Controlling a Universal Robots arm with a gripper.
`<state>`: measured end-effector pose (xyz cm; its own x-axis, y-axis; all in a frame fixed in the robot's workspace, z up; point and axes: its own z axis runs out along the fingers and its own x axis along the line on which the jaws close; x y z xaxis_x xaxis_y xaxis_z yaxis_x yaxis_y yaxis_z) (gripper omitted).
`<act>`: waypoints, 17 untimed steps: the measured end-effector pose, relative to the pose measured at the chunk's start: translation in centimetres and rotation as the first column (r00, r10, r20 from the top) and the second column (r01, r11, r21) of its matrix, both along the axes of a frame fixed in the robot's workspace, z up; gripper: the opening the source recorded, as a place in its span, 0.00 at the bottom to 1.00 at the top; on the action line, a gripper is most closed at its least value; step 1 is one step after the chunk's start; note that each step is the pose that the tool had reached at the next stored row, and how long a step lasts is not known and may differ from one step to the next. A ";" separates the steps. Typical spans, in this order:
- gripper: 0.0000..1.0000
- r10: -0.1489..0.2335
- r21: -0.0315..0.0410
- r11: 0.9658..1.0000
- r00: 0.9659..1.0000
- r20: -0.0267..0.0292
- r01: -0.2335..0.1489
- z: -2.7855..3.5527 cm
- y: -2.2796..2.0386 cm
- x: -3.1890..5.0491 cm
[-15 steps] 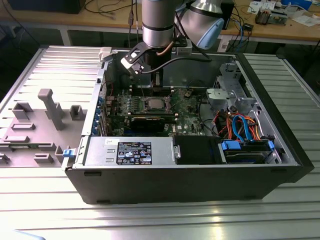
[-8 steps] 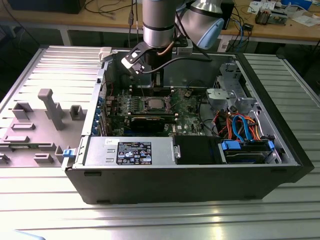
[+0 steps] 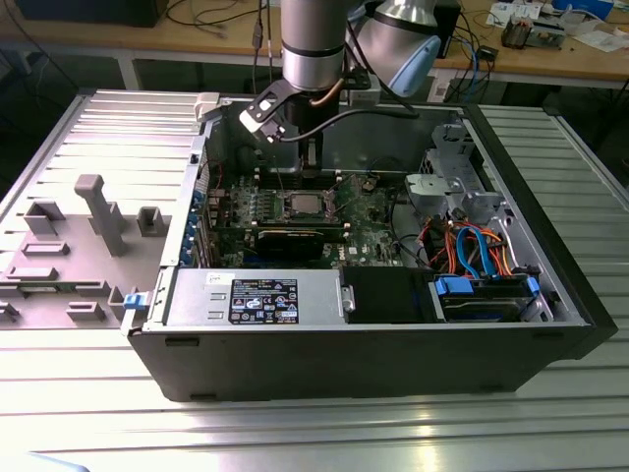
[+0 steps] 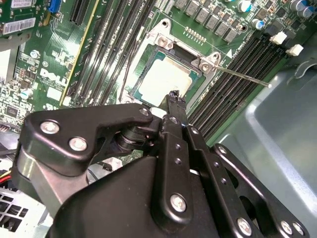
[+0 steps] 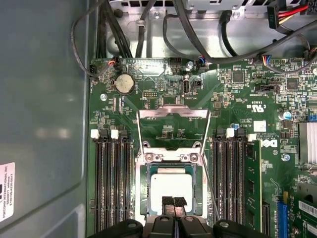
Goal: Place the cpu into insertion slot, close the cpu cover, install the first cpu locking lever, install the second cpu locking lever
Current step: 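Close the cpu cover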
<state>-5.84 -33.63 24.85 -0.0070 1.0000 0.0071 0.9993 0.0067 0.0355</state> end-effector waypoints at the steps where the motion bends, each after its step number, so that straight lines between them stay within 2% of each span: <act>1: 0.11 0.000 0.000 1.000 1.000 0.000 0.000 0.00 0.00 0.07; 6: 0.11 0.000 0.000 1.000 1.000 0.000 0.000 0.11 0.01 0.19; 13: 0.11 0.000 0.000 1.000 1.000 0.000 0.000 1.25 0.00 0.19; 17: 0.11 0.000 0.000 1.000 1.000 0.000 0.000 1.45 0.01 0.19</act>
<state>-5.65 -33.63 26.30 -0.0070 0.9999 0.0075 0.9993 0.0067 0.0357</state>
